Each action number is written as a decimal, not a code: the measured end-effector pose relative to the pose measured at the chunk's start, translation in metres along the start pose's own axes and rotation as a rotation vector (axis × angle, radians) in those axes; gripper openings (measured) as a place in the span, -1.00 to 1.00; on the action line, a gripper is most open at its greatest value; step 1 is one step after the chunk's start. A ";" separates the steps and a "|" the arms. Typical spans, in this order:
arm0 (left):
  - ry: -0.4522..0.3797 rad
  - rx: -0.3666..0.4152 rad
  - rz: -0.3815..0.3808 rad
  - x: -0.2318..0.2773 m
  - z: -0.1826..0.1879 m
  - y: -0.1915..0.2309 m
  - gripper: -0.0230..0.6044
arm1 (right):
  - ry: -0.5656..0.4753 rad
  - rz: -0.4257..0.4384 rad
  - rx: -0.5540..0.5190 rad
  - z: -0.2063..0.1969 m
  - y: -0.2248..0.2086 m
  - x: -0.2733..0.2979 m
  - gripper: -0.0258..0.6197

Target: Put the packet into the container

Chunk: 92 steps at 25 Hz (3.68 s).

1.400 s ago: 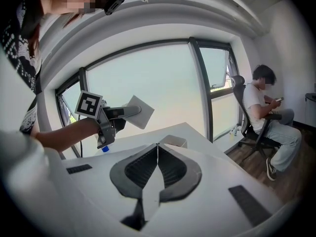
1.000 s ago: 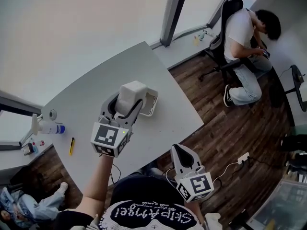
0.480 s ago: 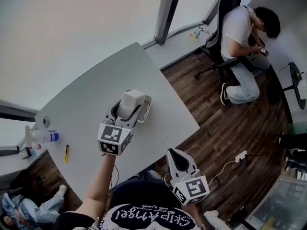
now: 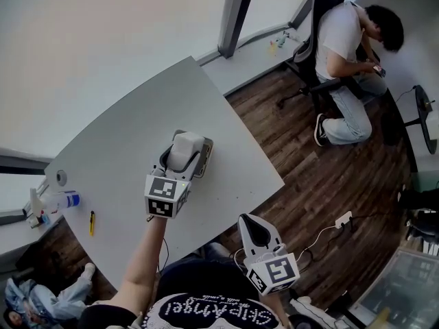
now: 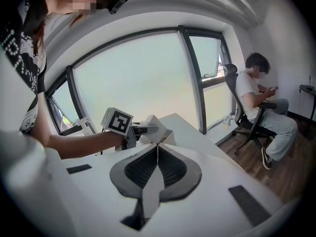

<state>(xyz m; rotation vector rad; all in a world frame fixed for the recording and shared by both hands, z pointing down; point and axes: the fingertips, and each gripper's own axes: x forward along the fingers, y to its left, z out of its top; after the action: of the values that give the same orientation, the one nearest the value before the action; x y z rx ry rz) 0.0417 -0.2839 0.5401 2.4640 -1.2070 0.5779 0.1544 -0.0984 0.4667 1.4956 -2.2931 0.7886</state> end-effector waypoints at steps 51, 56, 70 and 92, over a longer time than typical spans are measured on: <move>0.256 0.115 0.026 0.011 -0.031 -0.005 -0.03 | 0.001 0.027 0.015 0.001 0.000 0.003 -0.87; 0.212 0.108 0.050 0.006 -0.020 0.003 -0.03 | 0.005 0.029 0.005 0.002 0.003 0.003 -0.87; 0.009 0.090 0.129 -0.021 0.036 0.014 -0.03 | -0.007 0.043 -0.015 0.005 0.009 -0.002 -0.87; -0.414 0.094 0.234 -0.229 0.129 -0.032 -0.66 | -0.094 0.126 -0.144 0.027 0.051 -0.011 -0.87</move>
<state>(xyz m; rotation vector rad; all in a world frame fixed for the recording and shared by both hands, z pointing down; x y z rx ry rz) -0.0331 -0.1715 0.3121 2.6226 -1.6752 0.1831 0.1139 -0.0902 0.4251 1.3632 -2.4760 0.5821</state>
